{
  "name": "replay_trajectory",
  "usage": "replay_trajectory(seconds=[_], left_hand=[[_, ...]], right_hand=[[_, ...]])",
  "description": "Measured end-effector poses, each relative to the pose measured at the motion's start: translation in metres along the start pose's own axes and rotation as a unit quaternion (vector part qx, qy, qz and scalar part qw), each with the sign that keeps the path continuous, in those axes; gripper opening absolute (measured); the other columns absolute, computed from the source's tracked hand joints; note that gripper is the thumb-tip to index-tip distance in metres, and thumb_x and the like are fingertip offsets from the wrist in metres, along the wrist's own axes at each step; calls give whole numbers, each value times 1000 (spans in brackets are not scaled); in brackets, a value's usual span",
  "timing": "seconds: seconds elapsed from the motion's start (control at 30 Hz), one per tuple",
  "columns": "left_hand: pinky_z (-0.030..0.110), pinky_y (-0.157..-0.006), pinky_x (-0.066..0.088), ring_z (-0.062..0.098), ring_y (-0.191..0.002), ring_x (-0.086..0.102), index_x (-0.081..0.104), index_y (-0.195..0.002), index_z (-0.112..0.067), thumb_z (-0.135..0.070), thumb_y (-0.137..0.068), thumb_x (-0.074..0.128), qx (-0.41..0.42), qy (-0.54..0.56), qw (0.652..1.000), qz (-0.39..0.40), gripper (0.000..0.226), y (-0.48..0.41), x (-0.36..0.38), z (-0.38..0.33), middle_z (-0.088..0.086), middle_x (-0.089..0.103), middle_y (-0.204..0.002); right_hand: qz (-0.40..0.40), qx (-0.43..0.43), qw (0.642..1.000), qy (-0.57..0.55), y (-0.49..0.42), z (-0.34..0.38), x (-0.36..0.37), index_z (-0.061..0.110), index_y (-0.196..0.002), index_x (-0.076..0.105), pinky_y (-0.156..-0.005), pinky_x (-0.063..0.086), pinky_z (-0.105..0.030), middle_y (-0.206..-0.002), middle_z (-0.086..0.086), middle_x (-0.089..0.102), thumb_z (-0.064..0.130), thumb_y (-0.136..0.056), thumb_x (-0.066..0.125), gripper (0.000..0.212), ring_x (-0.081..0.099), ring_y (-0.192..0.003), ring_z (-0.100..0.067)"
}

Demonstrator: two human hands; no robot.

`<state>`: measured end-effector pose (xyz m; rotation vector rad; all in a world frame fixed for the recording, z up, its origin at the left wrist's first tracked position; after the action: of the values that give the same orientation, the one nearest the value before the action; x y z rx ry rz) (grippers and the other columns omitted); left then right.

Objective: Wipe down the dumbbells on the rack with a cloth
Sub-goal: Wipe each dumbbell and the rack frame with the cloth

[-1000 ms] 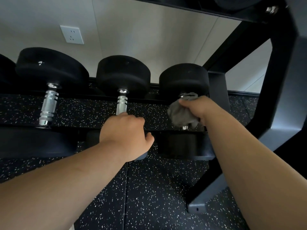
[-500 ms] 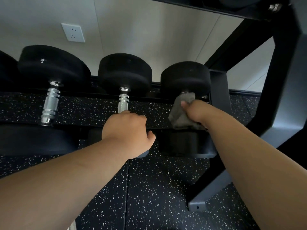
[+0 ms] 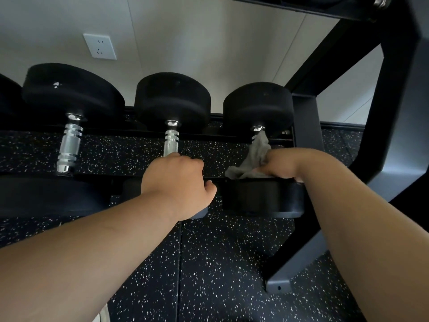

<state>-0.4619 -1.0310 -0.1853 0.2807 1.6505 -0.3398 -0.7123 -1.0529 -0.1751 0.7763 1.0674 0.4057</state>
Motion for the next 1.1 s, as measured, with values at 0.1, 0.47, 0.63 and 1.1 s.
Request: replay_trajectory(seconds=[0.1,0.47,0.63,1.1], left_hand=[[33,-66,38,15,-80,53,63,-85,-28,-61,-88,49,3,-3,1000,1,36,0,1,0,-9,58,-76],[32,-65,38,15,-79,55,63,-85,-29,-62,-89,48,3,-3,1000,1,37,0,1,1,-10,56,-75],[32,-63,37,14,-76,55,64,-83,-28,-61,-87,48,6,-16,1000,0,38,0,-1,0,-10,56,-72],[32,-67,48,13,-73,54,62,-85,-28,-62,-89,47,-5,-12,1000,17,38,1,-10,-3,-10,56,-75]], right_hand=[[47,12,995,-93,-6,-9,-1,16,-117,68,-96,58,-44,-112,-8,76,53,-76,84,57,72,-104,-29],[-321,-18,945,-52,24,-27,-41,8,-110,64,-78,47,-34,-94,-6,66,36,-106,52,32,61,-86,-24],[-438,-26,885,-158,18,-10,-60,7,-135,44,-66,41,-29,-105,-8,58,44,-109,41,46,57,-82,-17],[-442,-159,861,193,-27,57,-63,19,-150,45,-123,26,-51,-154,-6,42,54,-106,26,60,29,-150,-32]])
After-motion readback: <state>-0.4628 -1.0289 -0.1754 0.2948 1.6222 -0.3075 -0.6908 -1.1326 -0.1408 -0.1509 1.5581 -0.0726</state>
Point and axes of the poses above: each hand's wrist, its own y-axis away from the middle knuckle, its own x-axis out of the palm, z = x × y, the point moved 2 cm from there along -y, towards the middle knuckle
